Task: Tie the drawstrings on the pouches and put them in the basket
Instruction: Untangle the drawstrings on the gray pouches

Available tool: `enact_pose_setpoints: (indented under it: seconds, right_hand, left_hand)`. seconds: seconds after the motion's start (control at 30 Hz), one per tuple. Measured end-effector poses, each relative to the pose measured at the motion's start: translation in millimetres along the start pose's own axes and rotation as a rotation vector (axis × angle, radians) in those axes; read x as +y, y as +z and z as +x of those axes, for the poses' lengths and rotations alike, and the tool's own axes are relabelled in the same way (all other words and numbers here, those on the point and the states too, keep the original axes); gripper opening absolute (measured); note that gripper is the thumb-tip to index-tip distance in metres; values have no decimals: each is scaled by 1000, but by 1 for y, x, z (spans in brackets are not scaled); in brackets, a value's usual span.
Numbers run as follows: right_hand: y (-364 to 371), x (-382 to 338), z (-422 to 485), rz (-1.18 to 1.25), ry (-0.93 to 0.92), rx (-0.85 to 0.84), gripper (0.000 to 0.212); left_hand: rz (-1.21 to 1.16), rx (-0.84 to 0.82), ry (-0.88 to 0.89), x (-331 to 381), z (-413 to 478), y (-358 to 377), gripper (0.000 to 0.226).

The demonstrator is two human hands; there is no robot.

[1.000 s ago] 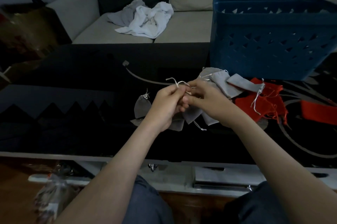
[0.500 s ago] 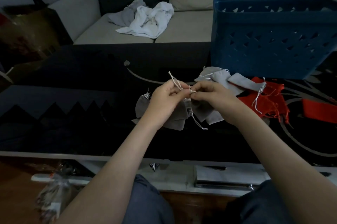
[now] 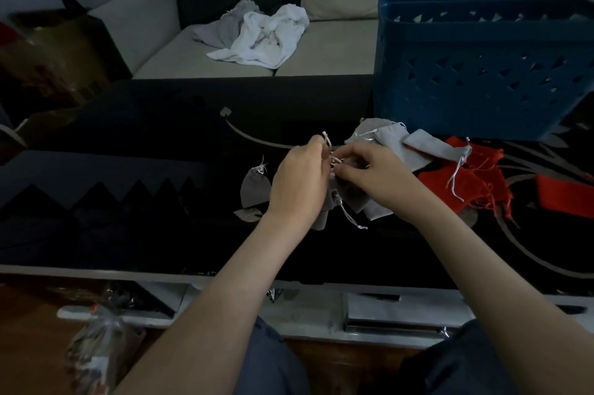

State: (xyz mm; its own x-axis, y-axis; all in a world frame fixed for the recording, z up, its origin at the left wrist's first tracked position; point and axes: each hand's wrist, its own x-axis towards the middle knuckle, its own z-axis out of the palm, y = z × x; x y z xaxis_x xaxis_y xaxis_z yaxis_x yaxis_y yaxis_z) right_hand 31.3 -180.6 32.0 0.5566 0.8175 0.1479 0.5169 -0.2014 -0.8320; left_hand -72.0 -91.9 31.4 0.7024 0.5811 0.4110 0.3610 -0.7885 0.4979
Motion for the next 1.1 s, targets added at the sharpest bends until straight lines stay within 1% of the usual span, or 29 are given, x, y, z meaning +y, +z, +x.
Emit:
enact_pose_setpoints:
  seconds: [0.1, 0.17, 0.23, 0.3, 0.37, 0.5, 0.57, 0.63, 0.7, 0.77, 0.8, 0.83, 0.93, 0.97, 1.03, 1.1]
  right_hand:
    - [-3, -6, -3, 3, -39, -29, 21]
    - [-5, -9, -4, 125, -30, -45, 22]
    - [-8, -9, -4, 287, 10, -60, 27]
    - [-10, -8, -4, 334, 38, -58, 32]
    - [-10, -6, -4, 315, 42, -34, 29]
    - [-8, -6, -3, 363, 18, 29, 21]
    - [-7, -5, -2, 374, 35, 72, 19]
    - [-5, -4, 0, 392, 90, 140, 19]
    - [-6, -4, 1, 449, 148, 233, 19]
    - [-10, -3, 3, 580, 157, 292, 21]
    - [-12, -3, 3, 639, 157, 294, 23]
    - [-13, -5, 4, 708, 166, 285, 25]
    - [-14, -5, 6, 984, 245, 256, 25]
    - [-14, -4, 6, 1022, 286, 254, 28]
    - [-15, -1, 6, 970, 330, 258, 34]
    - [-18, 1, 6, 964, 311, 244, 36]
  left_hand:
    - [-82, -15, -65, 2, 0, -1, 6]
    - [-102, 7, -56, 2, 1, -1, 6]
    - [-155, 61, 6, 1, 0, -2, 6]
    - [-213, 113, 97, 0, -1, -1, 6]
    - [-248, 140, 150, -1, -3, 0, 6]
    - [-292, 160, 160, -4, -2, 1, 7]
    - [-346, 140, 135, -4, -2, 2, 7]
    - [-378, 107, 86, -3, -3, 1, 8]
    - [-348, 84, 54, -3, -4, 0, 20]
    - [-302, 44, 23, -4, -3, -1, 34]
    - [-295, 14, -3, -5, -2, -2, 37]
    - [-301, -15, -34, -5, -1, -1, 35]
    - [-391, -63, -131, -4, -1, -1, 17]
    - [-436, -83, -159, -3, -1, -2, 16]
    - [-517, -145, -203, -2, -1, -2, 18]
    - [-587, -186, -252, -3, 0, -2, 22]
